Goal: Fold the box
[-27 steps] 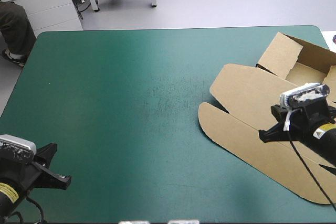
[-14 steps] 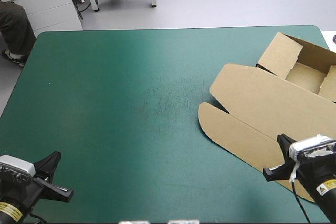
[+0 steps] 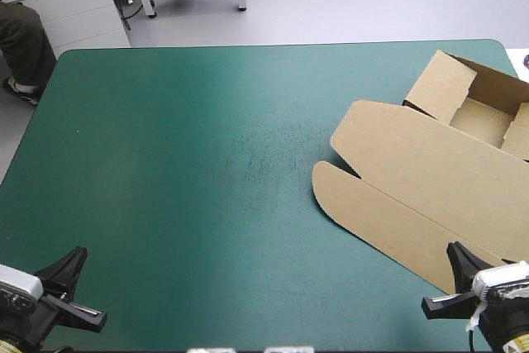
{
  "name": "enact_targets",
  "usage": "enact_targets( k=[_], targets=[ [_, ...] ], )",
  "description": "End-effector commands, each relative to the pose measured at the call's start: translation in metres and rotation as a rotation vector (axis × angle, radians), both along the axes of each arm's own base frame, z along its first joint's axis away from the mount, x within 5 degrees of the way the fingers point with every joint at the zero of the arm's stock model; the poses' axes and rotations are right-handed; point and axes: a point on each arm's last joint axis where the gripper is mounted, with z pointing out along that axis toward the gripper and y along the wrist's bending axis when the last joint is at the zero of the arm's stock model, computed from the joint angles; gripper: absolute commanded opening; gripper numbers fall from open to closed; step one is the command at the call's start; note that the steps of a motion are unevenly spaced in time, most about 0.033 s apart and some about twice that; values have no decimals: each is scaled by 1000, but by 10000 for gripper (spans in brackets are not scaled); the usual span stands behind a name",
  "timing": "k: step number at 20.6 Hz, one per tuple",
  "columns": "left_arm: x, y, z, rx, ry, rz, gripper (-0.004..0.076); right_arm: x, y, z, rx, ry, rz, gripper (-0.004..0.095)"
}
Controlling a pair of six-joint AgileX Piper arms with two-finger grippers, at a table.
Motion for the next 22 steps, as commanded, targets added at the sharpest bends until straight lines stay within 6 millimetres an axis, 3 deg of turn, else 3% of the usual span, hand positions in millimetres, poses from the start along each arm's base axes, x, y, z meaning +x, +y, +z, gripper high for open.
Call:
enact_targets(
  k=[1, 5, 22],
  targets=[
    [0, -1, 4, -20, -59, -11, -10, -5, -5, 3, 13, -30, -55, -1],
    [1, -2, -6, -37, -80, -21, -10, -18, -11, 4, 37, -103, -110, -1],
    [0, -2, -5, -50, -87, -24, -10, -18, -12, 4, 32, -104, -113, -1]
  ],
)
